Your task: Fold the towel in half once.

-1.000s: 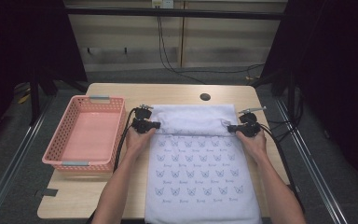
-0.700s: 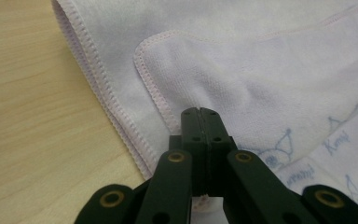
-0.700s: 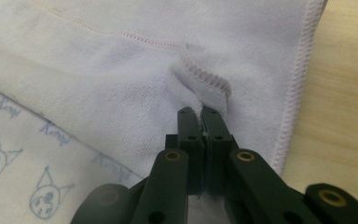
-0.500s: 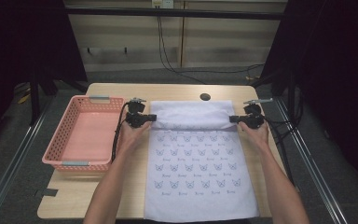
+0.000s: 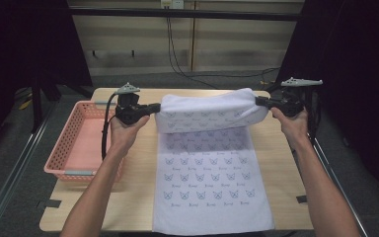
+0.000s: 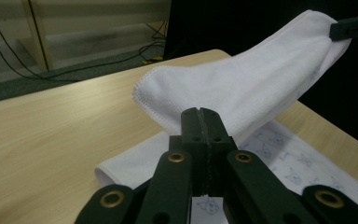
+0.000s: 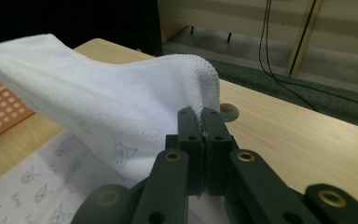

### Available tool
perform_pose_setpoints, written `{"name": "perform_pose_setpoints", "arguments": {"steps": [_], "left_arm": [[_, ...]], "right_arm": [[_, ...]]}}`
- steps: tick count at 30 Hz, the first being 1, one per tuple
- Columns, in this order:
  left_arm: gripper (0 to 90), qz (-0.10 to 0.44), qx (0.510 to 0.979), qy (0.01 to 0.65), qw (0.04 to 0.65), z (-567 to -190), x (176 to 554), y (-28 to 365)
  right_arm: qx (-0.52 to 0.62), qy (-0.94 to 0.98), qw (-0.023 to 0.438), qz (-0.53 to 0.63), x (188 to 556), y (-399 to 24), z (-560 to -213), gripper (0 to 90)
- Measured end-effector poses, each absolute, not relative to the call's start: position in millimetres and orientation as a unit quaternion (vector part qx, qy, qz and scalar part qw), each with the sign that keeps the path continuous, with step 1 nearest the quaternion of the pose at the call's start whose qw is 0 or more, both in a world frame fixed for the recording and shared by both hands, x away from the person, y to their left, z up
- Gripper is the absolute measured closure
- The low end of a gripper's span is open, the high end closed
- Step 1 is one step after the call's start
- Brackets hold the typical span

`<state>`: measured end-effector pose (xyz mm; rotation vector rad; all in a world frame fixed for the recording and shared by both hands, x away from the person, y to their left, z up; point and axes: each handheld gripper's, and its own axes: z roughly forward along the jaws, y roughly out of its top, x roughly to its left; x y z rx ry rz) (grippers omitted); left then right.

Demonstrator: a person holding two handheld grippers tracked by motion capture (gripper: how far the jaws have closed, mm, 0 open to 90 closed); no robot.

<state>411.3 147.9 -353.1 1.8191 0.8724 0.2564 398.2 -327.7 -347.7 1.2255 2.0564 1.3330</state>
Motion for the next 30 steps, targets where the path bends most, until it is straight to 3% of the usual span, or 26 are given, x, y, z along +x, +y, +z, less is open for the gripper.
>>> {"name": "perform_pose_setpoints", "arguments": {"steps": [12,22,30], "left_arm": [[90.0,0.106,0.764,0.318,0.551,-325,345,162],[90.0,0.037,0.792,0.336,0.509,-433,286,161],[89.5,-0.006,0.825,0.348,0.445,-476,255,167]], "right_arm": [[0.383,0.759,0.206,0.484,336,-319,-323,88.5],[0.389,0.790,0.138,0.454,282,-320,-407,88.4],[0.395,0.807,0.094,0.430,239,-319,-460,85.3]]}}
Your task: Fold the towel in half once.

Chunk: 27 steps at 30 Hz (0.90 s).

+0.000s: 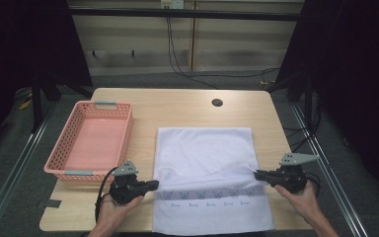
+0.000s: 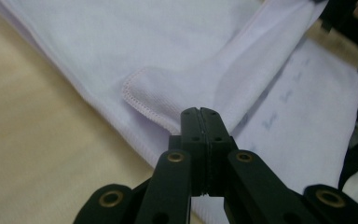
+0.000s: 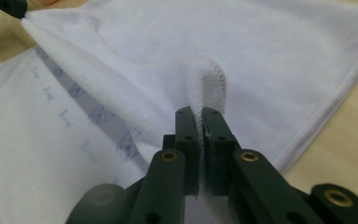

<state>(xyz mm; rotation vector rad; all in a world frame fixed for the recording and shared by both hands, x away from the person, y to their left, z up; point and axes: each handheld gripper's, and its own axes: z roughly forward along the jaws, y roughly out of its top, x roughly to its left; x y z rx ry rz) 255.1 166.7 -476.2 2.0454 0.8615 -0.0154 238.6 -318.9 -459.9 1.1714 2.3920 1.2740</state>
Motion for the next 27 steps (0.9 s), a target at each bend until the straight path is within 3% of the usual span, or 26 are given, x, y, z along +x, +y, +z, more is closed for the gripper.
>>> {"name": "perform_pose_setpoints", "arguments": {"steps": [8,11,13,15,17,18,22,27], "left_arm": [[72.8,-0.010,0.808,0.356,0.469,-469,270,172],[61.5,-0.004,0.810,0.370,0.455,-476,285,161],[59.8,0.010,0.822,0.370,0.433,-481,293,154],[58.0,-0.010,0.819,0.376,0.432,-485,299,152],[60.1,0.010,0.832,0.376,0.408,-488,302,144],[61.2,-0.007,0.834,0.367,0.411,-489,303,142],[88.2,0.004,0.854,0.339,0.395,-494,300,139],[89.6,-0.010,0.843,0.336,0.420,-492,301,142]], "right_arm": [[0.384,0.830,0.078,0.398,217,-312,-475,81.3],[0.384,0.827,0.077,0.403,217,-310,-475,80.9],[0.383,0.827,0.077,0.404,217,-309,-475,77.7],[0.387,0.822,0.080,0.409,218,-312,-473,71.6],[0.393,0.815,0.089,0.416,221,-315,-468,66.0],[0.398,0.809,0.092,0.422,225,-318,-466,62.9],[0.402,0.807,0.097,0.422,239,-317,-465,57.9],[0.416,0.827,0.079,0.371,262,-309,-491,56.4]]}}
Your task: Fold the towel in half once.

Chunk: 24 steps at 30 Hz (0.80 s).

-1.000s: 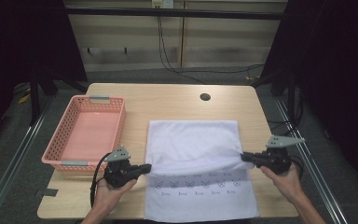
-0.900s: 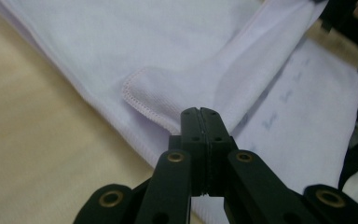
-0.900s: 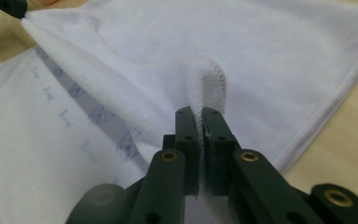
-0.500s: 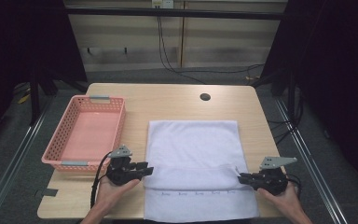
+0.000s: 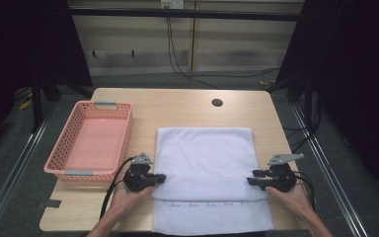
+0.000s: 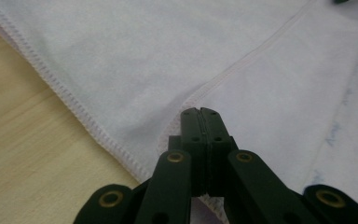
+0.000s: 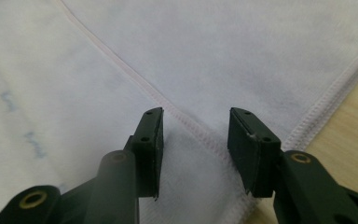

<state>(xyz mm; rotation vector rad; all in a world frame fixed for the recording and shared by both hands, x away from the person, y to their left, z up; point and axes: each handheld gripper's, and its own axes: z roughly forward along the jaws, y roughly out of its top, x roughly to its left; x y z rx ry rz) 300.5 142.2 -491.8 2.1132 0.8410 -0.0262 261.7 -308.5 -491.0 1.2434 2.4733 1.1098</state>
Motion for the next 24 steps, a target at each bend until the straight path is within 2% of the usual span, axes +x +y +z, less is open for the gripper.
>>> {"name": "perform_pose_setpoints", "arguments": {"steps": [2,4,6,7,13,17,22,24], "left_arm": [[89.6,-0.014,0.838,0.333,0.432,-488,298,144],[89.6,-0.013,0.831,0.329,0.448,-484,293,147],[89.6,-0.015,0.826,0.329,0.459,-481,288,150],[89.5,-0.016,0.824,0.323,0.464,-479,285,151],[89.4,-0.025,0.827,0.301,0.474,-474,255,165],[88.9,-0.035,0.830,0.287,0.477,-474,233,172],[87.3,-0.055,0.829,0.271,0.486,-473,219,182],[83.2,-0.059,0.817,0.278,0.502,-472,217,189]], "right_arm": [[0.415,0.831,0.078,0.362,265,-307,-496,59.6],[0.407,0.833,0.076,0.368,266,-308,-494,77.1],[0.404,0.827,0.065,0.386,261,-310,-491,86.0],[0.397,0.827,0.071,0.391,258,-310,-489,86.9],[0.372,0.814,0.076,0.440,224,-318,-464,86.9],[0.356,0.816,0.062,0.451,195,-321,-460,85.2],[0.354,0.822,0.038,0.444,170,-320,-468,78.2],[0.355,0.818,0.041,0.451,163,-322,-466,72.4]]}}
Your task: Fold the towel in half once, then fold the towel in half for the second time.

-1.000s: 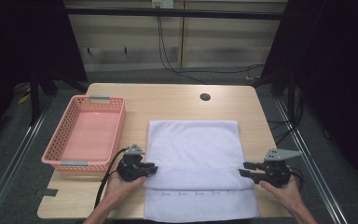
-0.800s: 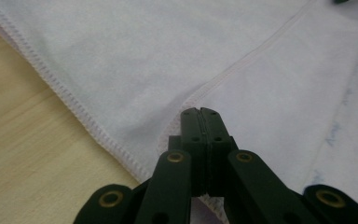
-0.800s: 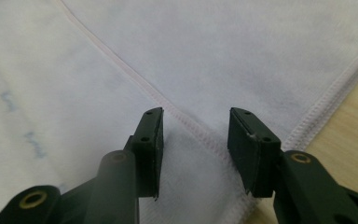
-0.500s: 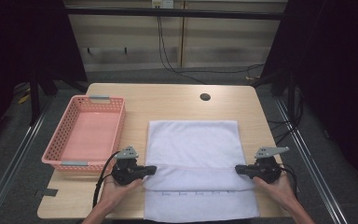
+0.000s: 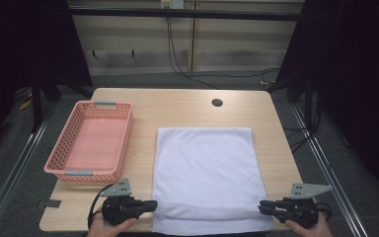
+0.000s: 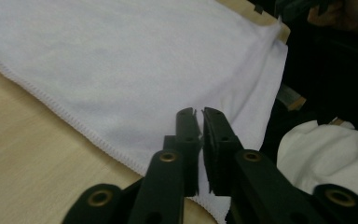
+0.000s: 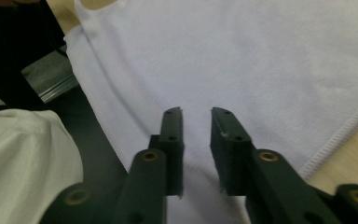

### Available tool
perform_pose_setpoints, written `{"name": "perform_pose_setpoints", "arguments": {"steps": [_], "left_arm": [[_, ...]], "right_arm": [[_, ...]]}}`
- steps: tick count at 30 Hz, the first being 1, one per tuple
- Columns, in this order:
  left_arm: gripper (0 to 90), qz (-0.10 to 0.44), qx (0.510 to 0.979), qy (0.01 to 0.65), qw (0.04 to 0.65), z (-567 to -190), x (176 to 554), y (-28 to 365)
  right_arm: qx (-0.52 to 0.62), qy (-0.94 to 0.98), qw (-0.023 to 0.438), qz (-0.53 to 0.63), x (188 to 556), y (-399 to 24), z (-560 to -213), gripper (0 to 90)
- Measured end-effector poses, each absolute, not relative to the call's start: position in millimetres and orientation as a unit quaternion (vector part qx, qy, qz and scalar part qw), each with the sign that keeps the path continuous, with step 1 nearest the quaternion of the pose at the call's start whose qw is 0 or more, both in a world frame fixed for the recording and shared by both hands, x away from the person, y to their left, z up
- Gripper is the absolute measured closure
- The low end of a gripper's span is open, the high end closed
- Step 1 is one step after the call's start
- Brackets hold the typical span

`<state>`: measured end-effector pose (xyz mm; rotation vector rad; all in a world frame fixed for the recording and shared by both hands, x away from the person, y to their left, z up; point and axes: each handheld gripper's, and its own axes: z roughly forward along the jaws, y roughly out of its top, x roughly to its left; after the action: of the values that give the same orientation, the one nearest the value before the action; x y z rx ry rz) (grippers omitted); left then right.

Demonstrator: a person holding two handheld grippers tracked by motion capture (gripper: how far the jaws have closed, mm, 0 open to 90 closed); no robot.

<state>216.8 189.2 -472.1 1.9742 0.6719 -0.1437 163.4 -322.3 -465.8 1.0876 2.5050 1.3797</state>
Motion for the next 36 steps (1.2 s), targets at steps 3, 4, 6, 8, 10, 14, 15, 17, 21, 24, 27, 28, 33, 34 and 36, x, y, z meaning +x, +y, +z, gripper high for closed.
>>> {"name": "perform_pose_setpoints", "arguments": {"steps": [3,4,6,8,10,14,15,17,21,24,27,28,33,34,36], "left_arm": [[80.8,-0.052,0.816,0.287,0.499,-472,224,192],[79.2,-0.050,0.815,0.292,0.498,-473,228,191],[76.3,-0.047,0.814,0.301,0.495,-474,239,186],[75.4,-0.037,0.815,0.305,0.492,-473,250,178],[72.6,-0.033,0.820,0.308,0.482,-473,264,168],[69.7,-0.019,0.826,0.328,0.457,-480,293,151],[68.3,-0.016,0.829,0.330,0.450,-482,298,149],[66.6,-0.013,0.828,0.339,0.447,-484,305,147],[64.5,0.002,0.826,0.358,0.435,-490,319,144],[64.0,0.006,0.830,0.364,0.423,-493,326,140],[63.2,0.016,0.841,0.358,0.406,-500,329,135],[63.7,0.014,0.840,0.359,0.407,-500,330,136],[69.7,0.016,0.840,0.360,0.405,-501,332,136],[71.7,0.017,0.841,0.358,0.404,-501,332,137],[78.2,0.017,0.840,0.359,0.405,-502,332,140]], "right_arm": [[0.367,0.801,0.048,0.472,161,-328,-460,69.9],[0.371,0.799,0.056,0.470,163,-329,-459,69.5],[0.377,0.800,0.062,0.463,169,-330,-461,69.5],[0.379,0.803,0.062,0.457,177,-327,-464,67.9],[0.378,0.808,0.069,0.448,187,-321,-465,66.7],[0.374,0.813,0.068,0.441,215,-310,-467,66.2],[0.373,0.815,0.069,0.437,223,-307,-468,66.2],[0.378,0.818,0.073,0.428,237,-303,-473,65.0],[0.388,0.824,0.080,0.404,265,-300,-483,60.1],[0.399,0.823,0.083,0.395,281,-298,-488,59.7],[0.408,0.824,0.089,0.382,295,-297,-492,58.7],[0.411,0.824,0.091,0.380,300,-296,-493,57.9],[0.416,0.825,0.090,0.371,314,-291,-499,58.3],[0.417,0.823,0.089,0.376,316,-290,-500,58.6],[0.413,0.826,0.096,0.370,315,-289,-500,59.6]]}}
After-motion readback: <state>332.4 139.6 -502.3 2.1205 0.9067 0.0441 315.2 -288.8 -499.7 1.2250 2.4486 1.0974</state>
